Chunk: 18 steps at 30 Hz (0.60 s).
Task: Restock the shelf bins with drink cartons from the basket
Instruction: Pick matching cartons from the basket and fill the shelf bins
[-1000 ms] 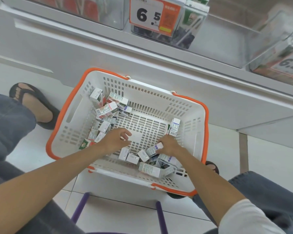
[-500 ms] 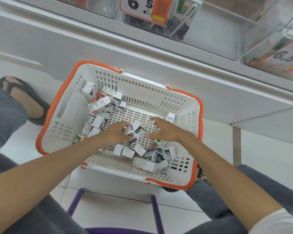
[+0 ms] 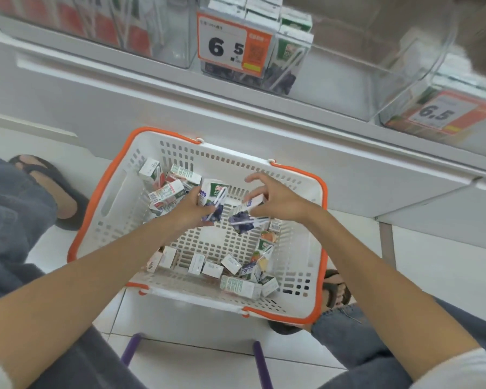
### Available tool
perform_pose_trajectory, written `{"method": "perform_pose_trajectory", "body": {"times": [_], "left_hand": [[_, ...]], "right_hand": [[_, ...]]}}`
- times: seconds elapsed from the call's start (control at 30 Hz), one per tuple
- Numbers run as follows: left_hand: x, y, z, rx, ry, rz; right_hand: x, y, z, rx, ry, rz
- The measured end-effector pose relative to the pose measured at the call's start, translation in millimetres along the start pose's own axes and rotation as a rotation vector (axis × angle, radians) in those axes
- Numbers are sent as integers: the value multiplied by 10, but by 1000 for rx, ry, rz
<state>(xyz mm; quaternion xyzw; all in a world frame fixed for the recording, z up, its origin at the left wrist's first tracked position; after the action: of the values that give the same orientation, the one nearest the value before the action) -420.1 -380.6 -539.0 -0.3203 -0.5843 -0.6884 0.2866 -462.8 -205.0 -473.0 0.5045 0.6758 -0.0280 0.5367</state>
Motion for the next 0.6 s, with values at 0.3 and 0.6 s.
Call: {"method": "perform_pose_trajectory", "body": {"times": [0.3,0.6], "left_hand": [[1228,598,269,-352,104,144],[2203,1056,488,-224,-63,421]], "right_hand": [[-1576,358,-540,151,-18,-242],[-1994,691,-901,241,-100,-306]]}}
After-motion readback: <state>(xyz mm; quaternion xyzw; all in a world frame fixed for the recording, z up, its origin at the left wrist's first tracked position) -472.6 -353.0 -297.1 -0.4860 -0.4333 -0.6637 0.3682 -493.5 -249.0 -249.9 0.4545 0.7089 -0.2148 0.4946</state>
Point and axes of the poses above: each hand's wrist, its own y-axis away from the middle knuckle, its own z-axis out of the palm, x = y × z, the point moved 8 cm from there along -y, towards the middle knuckle, and after that the axes turned 1 degree about y, right-handed, at the moved point
